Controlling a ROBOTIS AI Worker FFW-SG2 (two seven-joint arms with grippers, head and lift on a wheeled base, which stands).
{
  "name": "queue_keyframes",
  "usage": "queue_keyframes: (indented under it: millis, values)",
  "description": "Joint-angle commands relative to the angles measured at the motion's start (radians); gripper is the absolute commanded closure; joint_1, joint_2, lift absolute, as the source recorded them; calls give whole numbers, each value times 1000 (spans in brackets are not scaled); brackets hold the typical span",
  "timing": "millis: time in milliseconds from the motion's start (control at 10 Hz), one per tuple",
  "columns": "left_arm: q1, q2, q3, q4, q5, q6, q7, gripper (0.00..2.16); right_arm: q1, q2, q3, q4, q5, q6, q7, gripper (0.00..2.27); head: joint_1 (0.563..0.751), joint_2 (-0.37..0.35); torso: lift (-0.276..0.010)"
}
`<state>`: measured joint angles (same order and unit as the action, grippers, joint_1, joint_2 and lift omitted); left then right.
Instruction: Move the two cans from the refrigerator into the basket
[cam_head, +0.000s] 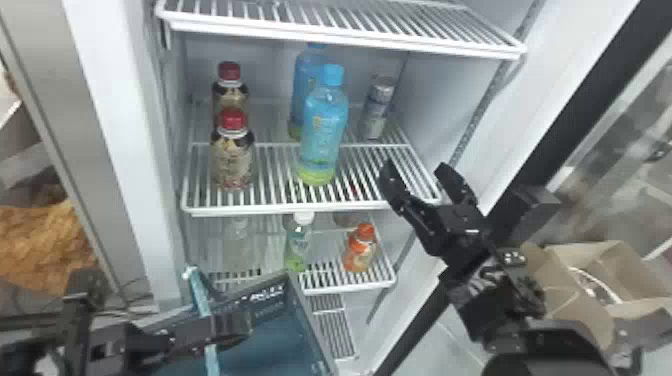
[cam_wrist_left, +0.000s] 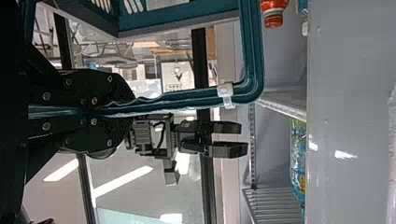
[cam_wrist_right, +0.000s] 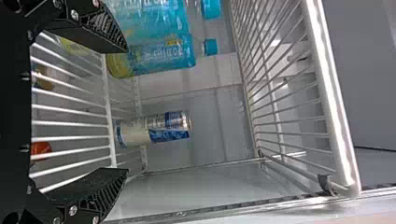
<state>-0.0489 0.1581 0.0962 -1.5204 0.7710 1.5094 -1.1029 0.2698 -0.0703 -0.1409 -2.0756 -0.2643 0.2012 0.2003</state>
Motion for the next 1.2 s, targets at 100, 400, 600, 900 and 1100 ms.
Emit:
queue_keyframes:
  millis: [100,400,600,900,1100]
  values:
    - [-5,4,-6,0,3,0,0,1190,-105,3,3,99,31,-10,-1,157,695,-268,-25]
    - [-10,11,-18,0,9,2,0,1191,-250,0,57,251,41,-15,-5,157,695,-253,-25]
    - [-13,14,-22,0,13,0,0,1191,-285,0,81,280,67,-17,-56,157,695,-231,-25]
    - [-13,18,-20,0,13,2,0,1191,-380,4,83,388,93,-17,-81,157,695,-227,-25]
    - [-13,20,-22,0,13,2,1,1191,-459,6,99,474,113,-17,-97,157,695,-223,-25]
